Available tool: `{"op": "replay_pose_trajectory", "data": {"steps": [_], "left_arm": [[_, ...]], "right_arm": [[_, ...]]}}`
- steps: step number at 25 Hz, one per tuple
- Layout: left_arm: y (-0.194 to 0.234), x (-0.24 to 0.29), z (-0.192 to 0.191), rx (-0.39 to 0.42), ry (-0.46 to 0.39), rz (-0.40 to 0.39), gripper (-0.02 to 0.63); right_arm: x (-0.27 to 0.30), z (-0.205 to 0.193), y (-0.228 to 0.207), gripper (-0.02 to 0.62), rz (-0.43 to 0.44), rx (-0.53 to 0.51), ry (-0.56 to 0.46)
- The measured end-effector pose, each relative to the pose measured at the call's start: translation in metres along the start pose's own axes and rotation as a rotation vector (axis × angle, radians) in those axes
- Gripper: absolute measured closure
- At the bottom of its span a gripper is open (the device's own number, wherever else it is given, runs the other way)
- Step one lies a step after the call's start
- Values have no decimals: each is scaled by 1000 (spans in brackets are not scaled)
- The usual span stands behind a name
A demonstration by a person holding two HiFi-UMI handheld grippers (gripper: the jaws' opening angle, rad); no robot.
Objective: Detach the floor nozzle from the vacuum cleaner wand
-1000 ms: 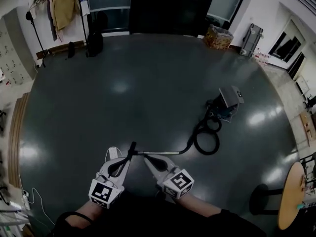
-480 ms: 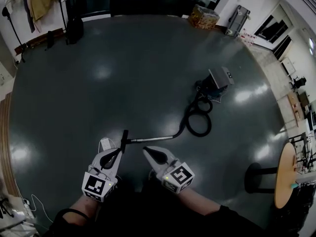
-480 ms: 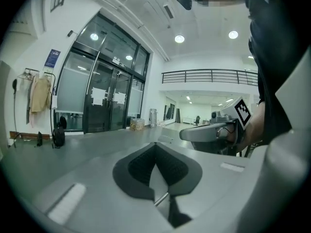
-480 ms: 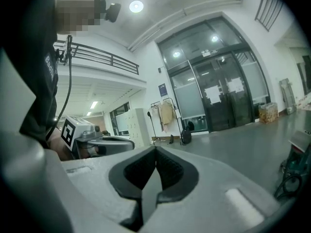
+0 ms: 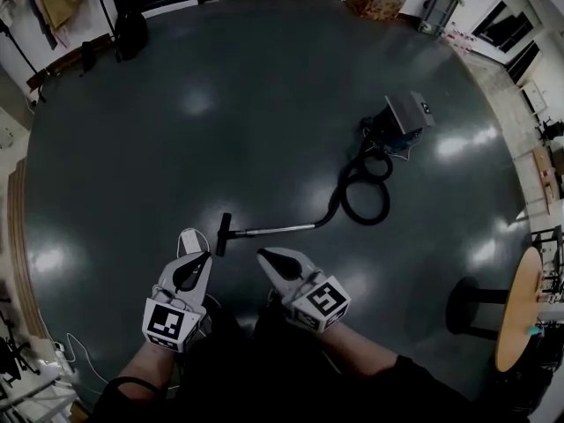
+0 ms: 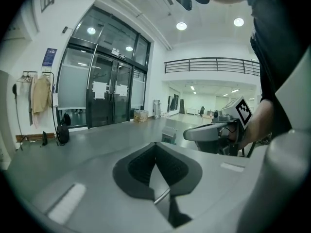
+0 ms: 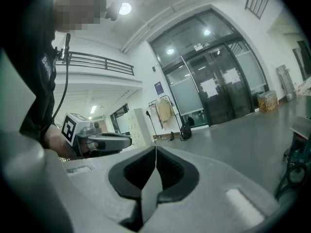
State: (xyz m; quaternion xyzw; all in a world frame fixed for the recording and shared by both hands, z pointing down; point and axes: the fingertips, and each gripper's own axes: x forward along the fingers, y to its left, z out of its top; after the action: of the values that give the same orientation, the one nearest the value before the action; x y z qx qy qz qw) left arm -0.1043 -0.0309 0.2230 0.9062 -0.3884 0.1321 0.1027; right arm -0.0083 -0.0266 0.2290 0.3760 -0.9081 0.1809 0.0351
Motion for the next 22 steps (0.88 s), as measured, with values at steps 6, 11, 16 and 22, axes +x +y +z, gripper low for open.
{"op": "replay_pose_trajectory", "data": {"steps": [6, 11, 16, 22], "left_arm": [[0, 27, 1, 14, 32, 10, 604], [-2, 39, -7, 0, 52, -11, 595], [13, 48, -23, 19, 56, -21, 577], [31, 61, -46, 30, 69, -45, 554]], "right_arm": [[9, 2, -22, 580, 33, 31, -6], [15, -12, -31, 571, 31, 34, 22], [22, -29, -35, 561, 13, 51, 47], [37, -51, -39, 552, -24, 61, 77]]}}
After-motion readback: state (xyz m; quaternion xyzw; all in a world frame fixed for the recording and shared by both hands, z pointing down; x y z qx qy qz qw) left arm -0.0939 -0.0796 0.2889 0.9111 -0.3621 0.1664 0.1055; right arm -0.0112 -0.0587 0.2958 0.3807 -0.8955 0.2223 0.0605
